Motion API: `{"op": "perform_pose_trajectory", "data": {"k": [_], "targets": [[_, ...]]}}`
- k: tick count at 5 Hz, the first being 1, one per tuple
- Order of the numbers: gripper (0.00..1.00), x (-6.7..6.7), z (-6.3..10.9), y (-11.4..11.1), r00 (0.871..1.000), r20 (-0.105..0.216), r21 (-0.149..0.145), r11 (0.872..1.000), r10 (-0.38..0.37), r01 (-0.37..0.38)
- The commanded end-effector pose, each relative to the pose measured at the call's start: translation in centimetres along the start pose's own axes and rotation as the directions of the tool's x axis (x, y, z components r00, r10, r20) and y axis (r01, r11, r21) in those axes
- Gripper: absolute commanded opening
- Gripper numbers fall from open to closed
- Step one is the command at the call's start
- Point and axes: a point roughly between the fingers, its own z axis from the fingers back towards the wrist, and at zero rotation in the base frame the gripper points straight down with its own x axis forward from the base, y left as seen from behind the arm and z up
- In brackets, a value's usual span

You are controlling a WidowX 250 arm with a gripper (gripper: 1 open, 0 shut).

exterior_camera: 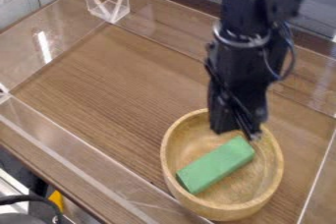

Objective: Remove the green block from inside the brown bowl and put it on the table

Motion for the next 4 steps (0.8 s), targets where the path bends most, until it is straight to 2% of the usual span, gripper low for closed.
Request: {"op": "perform_pose_trajectory", "data": {"k": [1,2,3,4], "targets": [[0.0,-0.13,1.27,-0.1,0.998,0.042,0.02,0.999,0.049,-0.05],[1.0,0.2,1.52,0.14,0.997,0.047,0.017,0.998,0.067,-0.068],[1.0,0.55,1.63,0.28,0.995,0.05,0.011,0.996,0.085,-0.086],[1.0,-0.04,1.17,0.51,0.995,0.045,0.01,0.996,0.086,-0.086]]}}
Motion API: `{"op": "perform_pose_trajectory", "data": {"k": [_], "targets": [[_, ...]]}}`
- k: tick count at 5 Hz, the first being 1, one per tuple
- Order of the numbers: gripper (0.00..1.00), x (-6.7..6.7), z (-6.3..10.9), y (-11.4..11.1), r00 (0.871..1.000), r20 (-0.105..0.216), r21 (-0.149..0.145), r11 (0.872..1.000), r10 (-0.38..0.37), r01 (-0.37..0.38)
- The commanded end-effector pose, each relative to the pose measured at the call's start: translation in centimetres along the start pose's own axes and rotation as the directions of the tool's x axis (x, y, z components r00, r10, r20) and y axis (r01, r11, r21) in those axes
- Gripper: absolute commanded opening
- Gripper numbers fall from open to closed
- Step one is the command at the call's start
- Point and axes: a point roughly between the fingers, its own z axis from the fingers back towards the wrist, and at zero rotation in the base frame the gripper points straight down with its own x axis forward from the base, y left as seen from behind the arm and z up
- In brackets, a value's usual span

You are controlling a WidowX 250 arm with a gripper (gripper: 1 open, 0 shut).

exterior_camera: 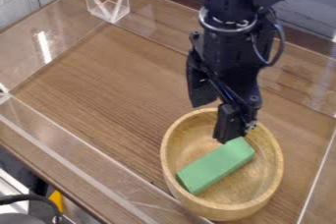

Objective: Remove the green block from inside the brown bowl and put it on the table

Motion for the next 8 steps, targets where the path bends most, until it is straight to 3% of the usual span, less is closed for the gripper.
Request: {"op": "perform_pose_trajectory", "data": {"k": [1,3,6,8], "targets": [[1.0,0.5,0.3,0.3,0.998,0.032,0.006,0.998,-0.058,0.058],[1.0,1.3,-2.3,1.0,0.998,0.036,0.006,0.999,-0.051,0.051],[1.0,-0.2,-7.4,1.6,0.998,0.043,0.019,0.999,0.038,-0.038],[1.0,-0.1,-9.3,0.5,0.998,0.045,0.02,0.999,0.037,-0.038]]}}
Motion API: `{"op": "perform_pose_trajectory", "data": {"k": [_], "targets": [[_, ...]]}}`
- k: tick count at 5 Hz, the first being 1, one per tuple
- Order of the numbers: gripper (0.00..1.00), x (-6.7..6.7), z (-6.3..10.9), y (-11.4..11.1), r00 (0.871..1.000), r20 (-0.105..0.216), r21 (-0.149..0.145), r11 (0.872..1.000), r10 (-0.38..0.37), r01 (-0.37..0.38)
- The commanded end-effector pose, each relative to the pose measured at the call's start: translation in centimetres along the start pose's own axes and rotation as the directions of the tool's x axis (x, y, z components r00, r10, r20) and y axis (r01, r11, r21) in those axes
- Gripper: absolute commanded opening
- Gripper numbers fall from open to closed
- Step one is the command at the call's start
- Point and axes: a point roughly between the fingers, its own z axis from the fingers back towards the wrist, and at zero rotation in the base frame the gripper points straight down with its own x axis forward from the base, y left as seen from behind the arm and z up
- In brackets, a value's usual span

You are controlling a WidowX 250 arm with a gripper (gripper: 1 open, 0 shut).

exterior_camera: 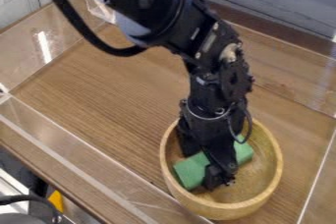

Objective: Remove the green block from inside the brown bowl and put it on the table

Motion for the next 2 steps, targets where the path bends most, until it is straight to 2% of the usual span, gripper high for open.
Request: {"op": "perform_pose_trajectory", "data": {"k": [1,2], "targets": [[0.0,0.22,0.29,-1.04,1.0,0.005,-0.005,1.0,-0.011,0.011],[0.0,0.17,0.89,-2.02,1.0,0.002,-0.016,1.0,-0.015,0.016]]}}
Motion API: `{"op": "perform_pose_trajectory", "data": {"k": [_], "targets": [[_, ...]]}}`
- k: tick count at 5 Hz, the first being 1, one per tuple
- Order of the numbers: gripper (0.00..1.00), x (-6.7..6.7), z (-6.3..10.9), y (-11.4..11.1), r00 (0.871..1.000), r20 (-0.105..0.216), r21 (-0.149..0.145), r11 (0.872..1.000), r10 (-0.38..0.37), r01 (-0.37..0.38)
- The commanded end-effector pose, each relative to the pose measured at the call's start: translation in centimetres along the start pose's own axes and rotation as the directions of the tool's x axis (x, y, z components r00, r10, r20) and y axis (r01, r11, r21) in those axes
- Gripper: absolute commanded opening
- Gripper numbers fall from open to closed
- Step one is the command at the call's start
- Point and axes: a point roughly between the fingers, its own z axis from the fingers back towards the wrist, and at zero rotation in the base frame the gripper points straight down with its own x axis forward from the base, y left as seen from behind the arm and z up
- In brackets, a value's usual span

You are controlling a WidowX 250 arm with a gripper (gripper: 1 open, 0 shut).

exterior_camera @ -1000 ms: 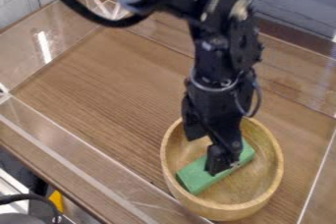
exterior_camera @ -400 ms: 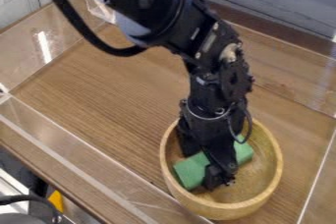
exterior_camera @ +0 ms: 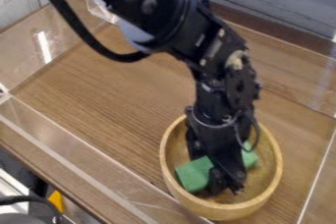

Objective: Remove the green block from inside the brown bowl and put it on the table

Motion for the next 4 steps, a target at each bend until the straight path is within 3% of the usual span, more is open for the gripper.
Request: {"op": "perform_pose_trajectory", "data": {"k": [1,2,4], "targets": [[0.0,0.6,1.0,0.8,0.996,0.041,0.0,0.997,0.074,-0.074],[0.0,0.6,1.0,1.4,0.989,0.042,-0.007,0.99,0.141,-0.141],[0.0,0.9,2.0,1.8,0.992,0.041,-0.024,0.993,0.118,-0.117]]}}
